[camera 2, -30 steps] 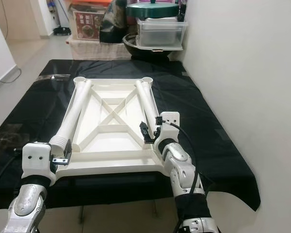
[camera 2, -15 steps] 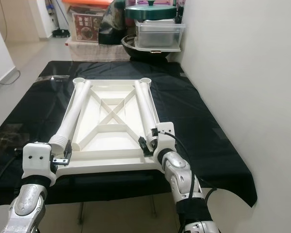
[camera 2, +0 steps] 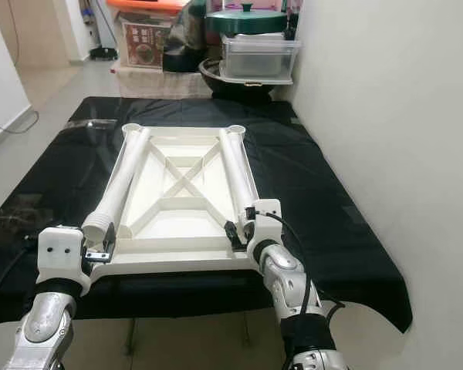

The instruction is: Building children table

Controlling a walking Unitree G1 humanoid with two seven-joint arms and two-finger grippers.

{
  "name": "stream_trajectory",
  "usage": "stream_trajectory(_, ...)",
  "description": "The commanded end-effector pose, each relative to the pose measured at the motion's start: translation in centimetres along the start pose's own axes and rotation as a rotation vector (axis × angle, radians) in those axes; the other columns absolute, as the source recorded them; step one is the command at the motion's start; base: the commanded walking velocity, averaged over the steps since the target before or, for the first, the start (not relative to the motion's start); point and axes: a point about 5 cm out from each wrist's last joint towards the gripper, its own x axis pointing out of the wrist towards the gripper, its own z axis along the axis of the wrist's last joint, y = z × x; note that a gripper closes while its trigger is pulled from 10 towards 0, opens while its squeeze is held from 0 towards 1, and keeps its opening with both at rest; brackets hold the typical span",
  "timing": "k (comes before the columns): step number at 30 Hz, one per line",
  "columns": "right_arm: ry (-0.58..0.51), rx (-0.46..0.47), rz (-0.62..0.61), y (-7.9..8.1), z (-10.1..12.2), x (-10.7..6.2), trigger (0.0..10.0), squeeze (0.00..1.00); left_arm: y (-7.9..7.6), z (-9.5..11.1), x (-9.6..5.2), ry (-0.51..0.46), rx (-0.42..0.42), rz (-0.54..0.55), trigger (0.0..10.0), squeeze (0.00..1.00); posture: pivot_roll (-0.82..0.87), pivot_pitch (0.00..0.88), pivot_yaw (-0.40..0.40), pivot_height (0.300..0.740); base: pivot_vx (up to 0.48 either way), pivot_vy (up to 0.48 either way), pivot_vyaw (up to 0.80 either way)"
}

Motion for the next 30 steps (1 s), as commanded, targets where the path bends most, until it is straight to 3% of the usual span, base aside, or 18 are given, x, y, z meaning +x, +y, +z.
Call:
stream_trajectory(1, -0.016, 0.022, -0.013, -0.29, 0.28, 0.13, 10.0, 0.0, -0.23, -0.58, -0.01, 0.031, 0.008, -0.012, 10.0, 0.0, 0.07, 0.0, -0.085, 0.74, 0.0, 0.0, 0.0)
stream_trajectory(10, -0.016, 0.025, -0.016, -0.28, 0.05, 0.13, 10.0, 0.0, -0.33, -0.67, -0.02, 0.035, 0.001, -0.012, 10.0, 0.0, 0.07, 0.0, -0.087, 0.74, 0.0, 0.0, 0.0)
stream_trajectory(11, -0.016, 0.025, -0.014, -0.25, 0.0, 0.14, 9.4, 0.0, -0.38, -0.7, -0.01, 0.036, 0.0, -0.014, 10.0, 0.0, 0.07, 0.0, -0.088, 0.74, 0.0, 0.0, 0.0)
stream_trajectory(12, -0.016, 0.025, -0.014, -0.25, 0.0, 0.14, 9.4, 0.0, -0.38, -0.7, -0.01, 0.036, 0.0, -0.014, 10.0, 0.0, 0.07, 0.0, -0.088, 0.74, 0.0, 0.0, 0.0)
stream_trajectory(14, -0.022, 0.026, -0.01, -0.18, -0.08, 0.15, 0.0, 0.0, -0.45, -0.74, -0.01, 0.038, -0.002, -0.017, 10.0, 0.0, 0.07, 0.0, -0.088, 0.74, 0.0, 0.0, 0.0)
stream_trajectory(30, -0.116, 0.072, 0.017, 0.11, 0.85, -0.07, 0.0, 0.0, -0.32, -0.76, 0.01, 0.039, -0.004, -0.013, 10.0, 0.0, 0.07, 0.0, -0.086, 0.74, 0.0, 0.0, 0.0)
